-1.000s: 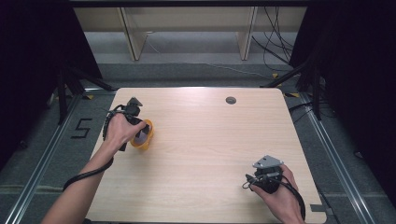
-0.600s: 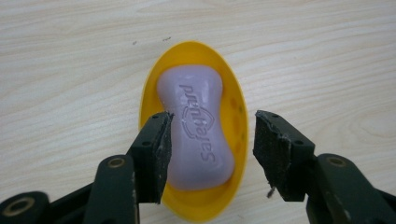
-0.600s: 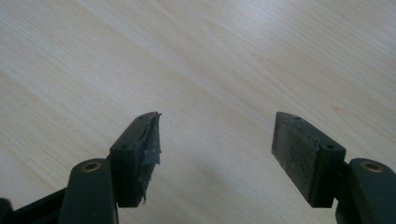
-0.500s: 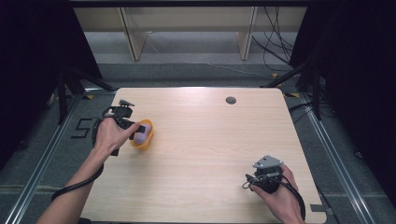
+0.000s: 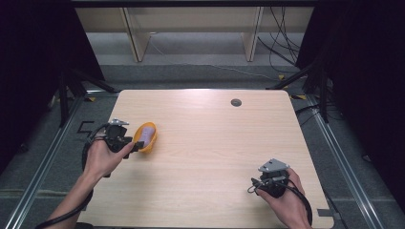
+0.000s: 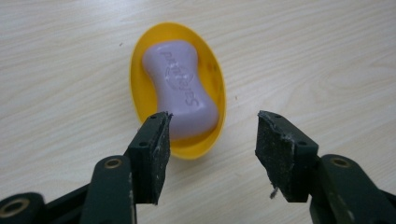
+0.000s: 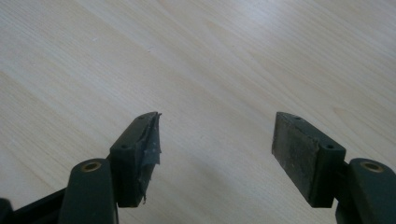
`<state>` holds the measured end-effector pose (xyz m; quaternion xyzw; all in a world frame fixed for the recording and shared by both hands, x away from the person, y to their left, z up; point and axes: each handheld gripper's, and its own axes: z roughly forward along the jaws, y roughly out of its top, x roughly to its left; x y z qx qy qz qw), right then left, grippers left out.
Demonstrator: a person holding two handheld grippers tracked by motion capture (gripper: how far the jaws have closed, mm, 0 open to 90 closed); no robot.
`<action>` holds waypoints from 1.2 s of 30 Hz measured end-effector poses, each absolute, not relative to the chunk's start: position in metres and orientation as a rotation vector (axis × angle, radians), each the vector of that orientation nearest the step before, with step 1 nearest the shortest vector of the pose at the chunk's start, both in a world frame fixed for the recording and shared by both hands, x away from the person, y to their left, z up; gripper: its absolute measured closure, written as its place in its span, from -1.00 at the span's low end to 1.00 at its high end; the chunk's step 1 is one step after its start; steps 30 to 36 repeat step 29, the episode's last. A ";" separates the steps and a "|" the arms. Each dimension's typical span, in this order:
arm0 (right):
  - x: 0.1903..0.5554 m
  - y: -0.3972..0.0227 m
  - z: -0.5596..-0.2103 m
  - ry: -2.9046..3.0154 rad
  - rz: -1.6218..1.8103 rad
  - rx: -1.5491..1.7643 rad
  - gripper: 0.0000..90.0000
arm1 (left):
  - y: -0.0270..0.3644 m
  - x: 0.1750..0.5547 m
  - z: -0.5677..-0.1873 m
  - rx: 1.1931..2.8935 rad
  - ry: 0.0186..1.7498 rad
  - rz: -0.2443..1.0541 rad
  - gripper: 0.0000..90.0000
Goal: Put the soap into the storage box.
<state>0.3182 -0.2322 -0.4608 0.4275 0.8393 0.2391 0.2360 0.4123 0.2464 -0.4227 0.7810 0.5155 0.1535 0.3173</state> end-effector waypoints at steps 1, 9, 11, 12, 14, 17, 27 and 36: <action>0.318 -0.232 -0.461 2.298 0.659 1.173 -0.26 | 0.247 0.408 -0.426 2.058 1.346 0.422 -0.07; 0.319 -0.233 -0.462 2.295 0.657 1.147 -0.26 | 0.257 0.376 -0.454 2.033 1.256 0.468 -0.18; 0.318 -0.232 -0.461 2.295 0.661 1.172 -0.26 | 0.260 0.367 -0.462 2.031 1.228 0.490 -0.23; 0.320 -0.233 -0.462 2.299 0.664 1.133 -0.26 | 0.262 0.363 -0.465 2.032 1.222 0.491 -0.23; 0.320 -0.234 -0.462 2.312 0.673 1.129 -0.26 | 0.265 0.355 -0.472 2.030 1.208 0.484 -0.28; 0.321 -0.234 -0.463 2.311 0.672 1.130 -0.26 | 0.268 0.348 -0.479 2.052 1.188 0.486 -0.36; 0.320 -0.233 -0.461 2.316 0.683 1.149 -0.26 | 0.265 0.335 -0.494 1.992 1.202 0.472 -0.42; 0.320 -0.233 -0.461 2.316 0.680 1.147 -0.26 | 0.268 0.336 -0.492 2.041 1.188 0.482 -0.42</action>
